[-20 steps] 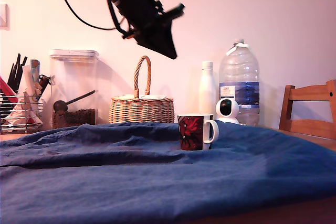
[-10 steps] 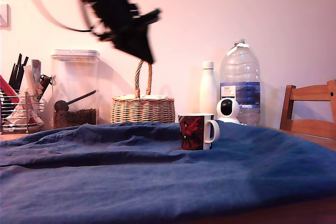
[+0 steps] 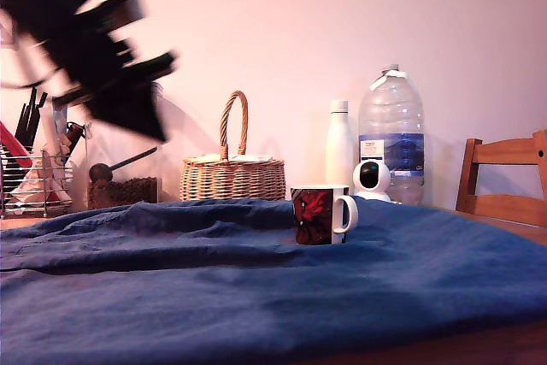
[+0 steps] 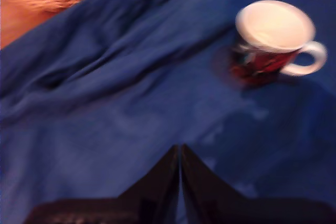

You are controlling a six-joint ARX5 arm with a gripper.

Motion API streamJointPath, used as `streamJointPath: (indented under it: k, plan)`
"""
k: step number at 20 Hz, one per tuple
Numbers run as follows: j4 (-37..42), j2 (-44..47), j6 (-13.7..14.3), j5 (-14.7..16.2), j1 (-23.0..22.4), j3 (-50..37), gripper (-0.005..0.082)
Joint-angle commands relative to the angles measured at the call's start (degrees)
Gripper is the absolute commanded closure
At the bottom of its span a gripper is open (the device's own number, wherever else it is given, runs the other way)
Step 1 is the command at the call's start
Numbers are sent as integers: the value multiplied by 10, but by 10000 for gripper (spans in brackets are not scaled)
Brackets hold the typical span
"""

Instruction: Pick up the coffee capsules on the table and drop them inside the coffee cup

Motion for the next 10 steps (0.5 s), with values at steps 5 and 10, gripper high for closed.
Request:
streamJointPath:
  k: [5, 10]
  plan:
    - [66, -76, -28, -20, 31, -120, 788]
    - [113, -152, -43, -22, 67, -225, 788]
